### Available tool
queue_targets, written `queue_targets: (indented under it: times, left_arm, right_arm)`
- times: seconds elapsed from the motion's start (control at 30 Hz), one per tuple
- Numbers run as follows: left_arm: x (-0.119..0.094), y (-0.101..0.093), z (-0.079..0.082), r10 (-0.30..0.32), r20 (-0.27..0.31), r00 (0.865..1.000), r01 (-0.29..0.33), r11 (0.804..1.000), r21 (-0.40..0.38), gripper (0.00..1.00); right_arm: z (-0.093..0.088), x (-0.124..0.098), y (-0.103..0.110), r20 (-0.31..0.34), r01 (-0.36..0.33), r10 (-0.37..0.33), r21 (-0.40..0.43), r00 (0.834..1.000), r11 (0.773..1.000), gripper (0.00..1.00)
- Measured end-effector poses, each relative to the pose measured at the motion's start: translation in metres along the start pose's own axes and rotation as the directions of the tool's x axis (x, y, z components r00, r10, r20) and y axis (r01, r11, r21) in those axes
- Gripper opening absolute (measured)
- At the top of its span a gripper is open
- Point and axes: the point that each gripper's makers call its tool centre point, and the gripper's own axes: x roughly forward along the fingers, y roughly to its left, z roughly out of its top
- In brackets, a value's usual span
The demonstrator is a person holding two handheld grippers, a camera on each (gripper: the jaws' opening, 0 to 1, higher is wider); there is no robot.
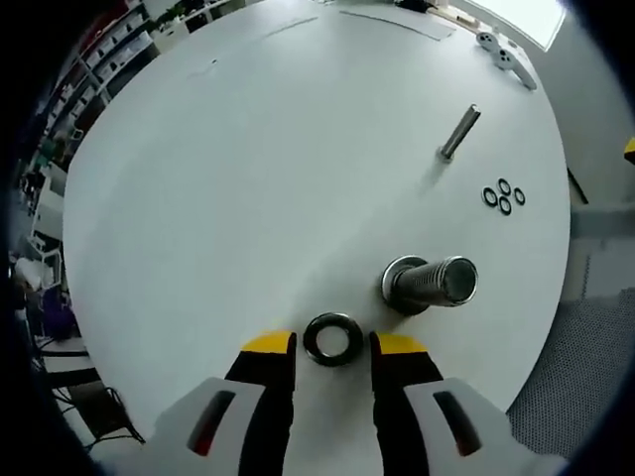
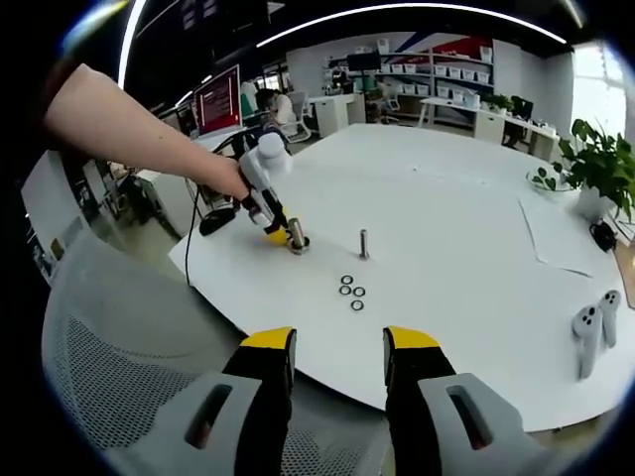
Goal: Place the washer onto the threaded stud by aligning its center hole with the stud, sliding it down to the base, and recovering from edge contact or off-axis alignment until the washer reaches the visible bottom stop.
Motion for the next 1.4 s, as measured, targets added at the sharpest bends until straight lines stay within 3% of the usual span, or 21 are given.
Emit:
queue_targets:
  times: [0.13,0.47,0.6,0.8,1.07,1.23,1.4]
  left_arm:
    - [0.0,-0.003,-0.002,-0.008,-0.024,1.0,0.008,1.0,0.018,0.21]
    - [-0.001,-0.007,-0.005,0.004,-0.056,0.998,-0.006,1.0,-0.025,0.21]
    - [-0.002,-0.016,-0.011,-0.003,-0.09,0.996,0.006,0.999,0.035,0.21]
    - [-0.004,-0.025,-0.018,-0.009,-0.125,0.992,0.017,0.998,0.067,0.21]
    - [-0.005,-0.032,-0.026,-0.015,-0.139,0.99,0.032,0.992,0.12,0.21]
    - [-0.004,-0.029,-0.025,-0.012,-0.101,0.995,0.023,0.994,0.106,0.22]
    - [-0.003,-0.031,-0.024,-0.003,-0.098,0.995,0.014,0.994,0.106,0.22]
  right_arm:
    - [0.0,0.0,0.0,0.001,0.001,-0.001,-0.001,1.0,1.0,0.38]
    - [0.001,-0.001,-0.001,0.007,0.005,-0.005,0.003,1.0,1.0,0.38]
    - [0.001,-0.001,-0.001,0.007,0.005,-0.005,0.002,1.0,1.0,0.38]
    - [0.001,-0.001,-0.001,0.008,0.005,-0.005,0.001,1.0,1.0,0.38]
    - [0.002,-0.001,0.0,0.01,0.002,-0.002,-0.001,1.0,1.0,0.38]
    - [0.003,-0.001,0.0,0.016,0.002,-0.002,0.001,1.0,1.0,0.38]
    - [0.003,-0.001,0.0,0.015,0.0,0.0,-0.001,1.0,1.0,0.37]
